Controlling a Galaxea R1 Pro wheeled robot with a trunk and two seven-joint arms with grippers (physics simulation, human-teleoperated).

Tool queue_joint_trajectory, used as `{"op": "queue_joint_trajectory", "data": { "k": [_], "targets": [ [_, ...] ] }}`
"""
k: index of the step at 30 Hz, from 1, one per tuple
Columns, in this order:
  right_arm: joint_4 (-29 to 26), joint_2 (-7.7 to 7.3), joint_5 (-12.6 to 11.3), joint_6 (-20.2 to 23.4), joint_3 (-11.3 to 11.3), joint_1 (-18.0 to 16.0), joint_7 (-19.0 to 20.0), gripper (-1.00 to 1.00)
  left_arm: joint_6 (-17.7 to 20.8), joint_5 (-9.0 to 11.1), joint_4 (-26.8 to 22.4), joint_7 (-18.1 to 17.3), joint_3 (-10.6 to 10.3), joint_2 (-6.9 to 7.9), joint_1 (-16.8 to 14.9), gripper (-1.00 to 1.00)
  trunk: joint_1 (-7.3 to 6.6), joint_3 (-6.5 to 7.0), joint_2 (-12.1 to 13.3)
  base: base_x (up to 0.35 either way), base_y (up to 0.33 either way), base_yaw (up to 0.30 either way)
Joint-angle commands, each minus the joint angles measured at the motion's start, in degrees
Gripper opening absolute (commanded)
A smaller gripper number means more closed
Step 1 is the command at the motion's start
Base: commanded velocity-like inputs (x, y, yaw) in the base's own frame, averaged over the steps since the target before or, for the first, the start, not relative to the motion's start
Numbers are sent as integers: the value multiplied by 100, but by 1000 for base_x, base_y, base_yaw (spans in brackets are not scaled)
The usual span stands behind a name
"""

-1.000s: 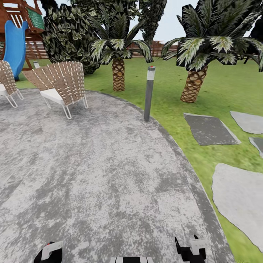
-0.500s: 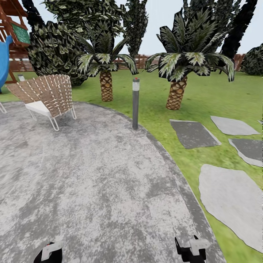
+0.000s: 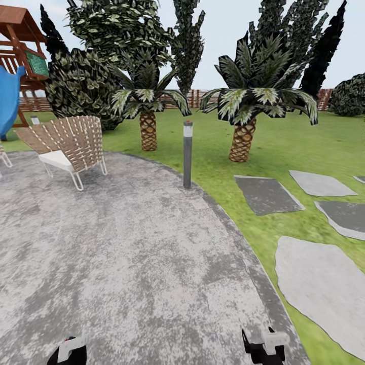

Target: In the garden, pick up the pesticide atomizer on the floor and spray pesticide onto both trees until each tree trunk is fully covered.

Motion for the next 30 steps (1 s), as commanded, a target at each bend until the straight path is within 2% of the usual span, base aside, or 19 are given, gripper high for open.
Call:
{"op": "queue_joint_trajectory", "data": {
  "k": [1, 22, 30],
  "targets": [
    [0, 0, 0, 1, 0, 0, 0, 100, 0, 1, 0, -1, 1, 0, 0, -100, -2, 23, 2, 0, 0, 0],
    [80, 0, 0, 6, 3, 0, 0, 100, 0, -2, 11, -1, 2, 0, 0, -100, -57, 488, 30, 0, 0, -5],
    [80, 0, 0, 7, 4, 0, 0, 100, 0, -5, 18, -1, 1, 0, 0, -100, -232, 613, 351, 0, 0, -193]
  ]
}}
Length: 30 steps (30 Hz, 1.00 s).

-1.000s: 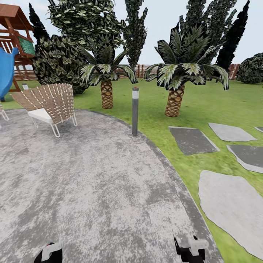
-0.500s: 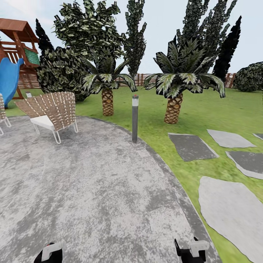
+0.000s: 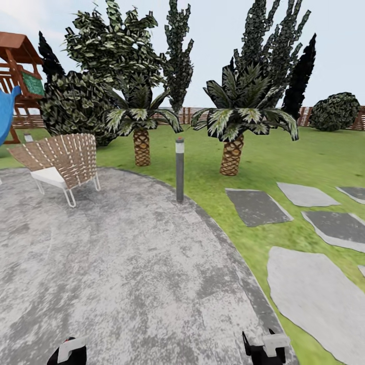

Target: In the garden, pick up the pesticide atomizer on the floor and spray pesticide onto both trees until each tree trunk is fully covered.

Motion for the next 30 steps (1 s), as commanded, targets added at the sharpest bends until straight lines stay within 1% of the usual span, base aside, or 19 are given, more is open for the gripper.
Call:
{"op": "queue_joint_trajectory", "data": {
  "k": [1, 18, 30],
  "targets": [
    [0, 0, -1, 0, 0, 0, 0, 100, 0, -1, 0, -1, 0, 0, 0, -100, -23, 15, 42, 0, 0, -269],
    [0, 0, -1, 0, 0, 0, 0, 100, 0, 3, 5, -1, 1, 0, 0, -100, -396, 268, 723, 0, 0, -278],
    [0, 0, -4, 0, 0, 0, 0, 100, -3, 4, 1, -1, -2, 0, 0, -100, -396, 231, 723, 0, 0, -278]
  ]
}}
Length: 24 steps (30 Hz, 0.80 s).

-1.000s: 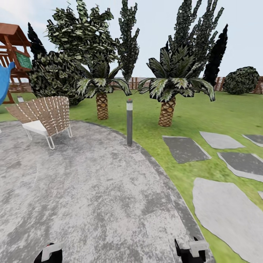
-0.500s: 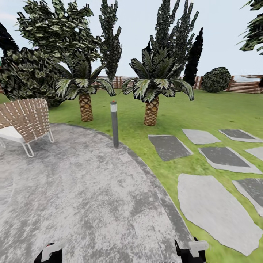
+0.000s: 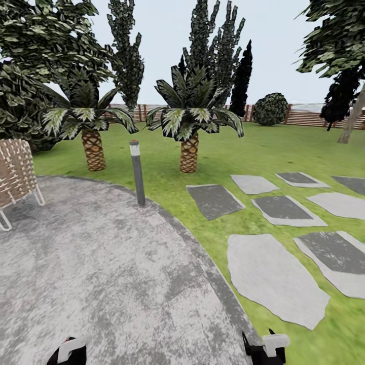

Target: In the garden, pick up the pesticide atomizer on the floor and spray pesticide onto both trees until each tree trunk is fully covered.

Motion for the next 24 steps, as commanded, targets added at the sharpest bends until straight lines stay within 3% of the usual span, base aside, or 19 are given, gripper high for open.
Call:
{"op": "queue_joint_trajectory", "data": {
  "k": [1, 15, 24],
  "targets": [
    [0, 0, -2, 0, 0, 0, 0, 100, -1, -1, -5, -1, 1, -3, 0, -100, 0, -3, 0, 0, 0, -278],
    [0, 1, -6, 0, -7, 0, 0, 100, -17, 2, -50, -69, -3, 1, 8, -100, 0, -53, 0, 0, 0, -278],
    [0, 0, -6, 0, -12, 0, 0, 100, -342, -6, -6, -15, -4, -21, 77, -100, 0, -87, 0, 0, 0, -278]
  ]
}}
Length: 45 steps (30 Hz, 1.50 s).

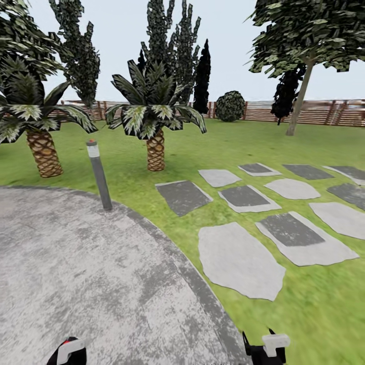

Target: In the garden, pick up the pesticide atomizer on the floor and spray pesticide onto both trees until each tree trunk is fully covered.

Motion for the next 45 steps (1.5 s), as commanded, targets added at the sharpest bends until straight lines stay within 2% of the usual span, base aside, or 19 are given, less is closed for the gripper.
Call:
{"op": "queue_joint_trajectory", "data": {
  "k": [1, 8, 20, 45],
  "targets": [
    [0, 0, 0, 0, -2, 1, 0, 100, -6, -2, 0, 2, 0, -5, 0, -100, 0, -4, 0, 0, 0, -278],
    [-4, 0, 0, 0, -6, 1, -4, 100, -14, -3, 5, 5, -2, -14, 1, -100, 0, -30, 0, 47, 0, -278],
    [-6, 0, 0, 0, -6, 0, -4, 100, -7, -12, 2, 5, -6, -32, 1, -100, 0, -74, 0, 319, -19, -261],
    [-1, 4, 0, 0, -5, 0, 0, 100, -7, -4, 2, 5, 3, -32, 1, -100, 0, -76, 0, 298, -134, -25]
  ]
}}
